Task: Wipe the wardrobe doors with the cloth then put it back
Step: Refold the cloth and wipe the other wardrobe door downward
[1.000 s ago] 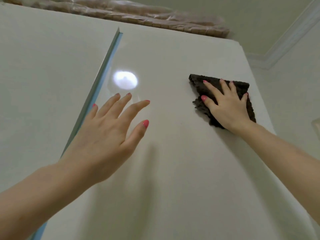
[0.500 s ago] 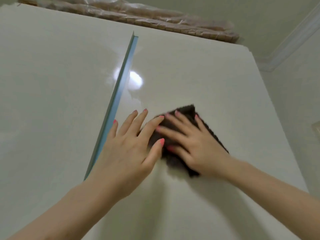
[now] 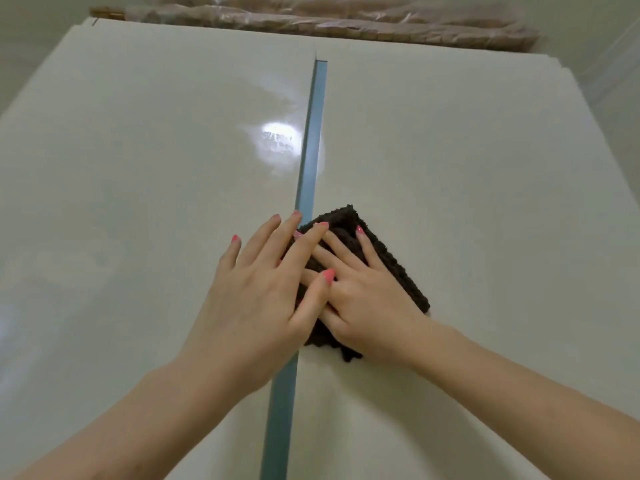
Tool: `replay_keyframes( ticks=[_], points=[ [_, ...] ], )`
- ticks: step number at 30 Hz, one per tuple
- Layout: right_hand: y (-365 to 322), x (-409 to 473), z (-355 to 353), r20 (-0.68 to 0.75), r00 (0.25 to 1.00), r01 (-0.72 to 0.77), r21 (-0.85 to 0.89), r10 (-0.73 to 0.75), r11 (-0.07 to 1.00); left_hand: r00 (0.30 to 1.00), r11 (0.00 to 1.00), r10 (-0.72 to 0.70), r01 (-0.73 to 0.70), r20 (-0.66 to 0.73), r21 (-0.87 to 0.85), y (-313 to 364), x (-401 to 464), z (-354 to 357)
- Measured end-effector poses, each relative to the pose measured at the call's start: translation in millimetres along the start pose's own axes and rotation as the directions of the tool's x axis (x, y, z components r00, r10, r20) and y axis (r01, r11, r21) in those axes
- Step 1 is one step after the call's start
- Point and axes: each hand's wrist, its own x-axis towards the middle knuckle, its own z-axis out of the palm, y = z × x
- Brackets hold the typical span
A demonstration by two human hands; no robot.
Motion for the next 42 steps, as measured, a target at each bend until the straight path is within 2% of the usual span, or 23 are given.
replay_keyframes(
  ticks=[2,4,7,9,12,15,17,20,22,23,25,27,28,29,31,35,38,40,42],
  points=[
    [19,12,-8,0.041,0.997,-0.067,-0.005,0.068,0.998,1.0,1.0,0.024,-0.024,0.018,0.008,0,-2,-3],
    [45,41,-17,0.007,0.974,-0.228,-0.015,0.228,0.974,0.999,1.0,0.025,-0.026,0.04,0.016,-1,-6,-6],
    [73,84,-27,-0.018,0.876,-0.481,0.028,0.481,0.876,0.994,0.999,0.023,-0.026,0.104,0.021,-4,-18,-11],
    [72,94,-28,-0.014,0.843,-0.538,0.022,0.538,0.843,0.99,0.999,0.025,-0.028,0.14,0.02,-8,-28,-13],
    [43,73,-17,-0.047,0.858,-0.511,0.011,0.511,0.86,0.99,1.0,-0.018,0.021,0.143,-0.022,-14,-37,-15],
    [-11,13,0,-0.143,0.91,-0.394,-0.008,0.389,0.919,0.994,0.977,-0.077,0.091,0.078,-0.193,-12,-39,-12],
    [-44,-38,10,-0.093,0.952,-0.294,-0.019,0.291,0.956,0.996,0.948,-0.084,0.091,0.037,-0.304,-1,-42,-9],
    [-46,-87,7,0.045,0.99,-0.129,-0.06,0.132,0.99,0.999,0.949,-0.019,0.031,0.041,-0.313,17,-43,-3],
    [-20,-95,-5,0.114,0.982,-0.139,-0.102,0.15,0.985,0.999,0.952,0.021,-0.012,0.026,-0.305,26,-46,-4],
    [-1,-93,-12,0.112,0.97,-0.203,-0.115,0.216,0.972,0.999,0.951,0.031,-0.026,0.009,-0.309,29,-48,-7],
    [44,-83,-28,0.065,0.886,-0.454,-0.081,0.459,0.887,0.999,0.949,0.038,-0.041,-0.016,-0.314,31,-53,-17],
    [88,-71,-45,0.073,0.731,-0.679,-0.021,0.678,0.734,0.999,0.95,0.037,-0.044,-0.028,-0.31,28,-58,-27],
    [104,-68,-51,0.089,0.668,-0.742,0.001,0.739,0.67,0.999,0.953,0.04,-0.049,-0.036,-0.298,26,-59,-31],
    [112,-66,-53,0.095,0.635,-0.771,0.012,0.767,0.637,0.998,0.959,0.041,-0.051,-0.043,-0.278,22,-61,-34],
    [112,-69,-49,0.053,0.666,-0.746,0.033,0.744,0.665,0.998,0.968,0.02,-0.034,-0.056,-0.247,15,-60,-35],
    [62,-123,-28,-0.048,0.851,-0.524,0.002,0.523,0.852,0.995,0.973,-0.07,0.052,-0.071,-0.225,20,-57,-20],
    [38,-183,-24,0.028,0.952,-0.304,-0.017,0.305,0.952,0.994,0.966,-0.101,0.087,-0.046,-0.245,46,-55,2],
    [48,-204,-31,0.115,0.975,-0.189,-0.013,0.189,0.982,0.993,0.956,-0.115,0.108,-0.008,-0.273,68,-53,16],
    [80,-204,-37,0.154,0.971,-0.176,-0.048,0.181,0.983,0.992,0.945,-0.12,0.123,0.028,-0.304,85,-51,28]
  ],
)
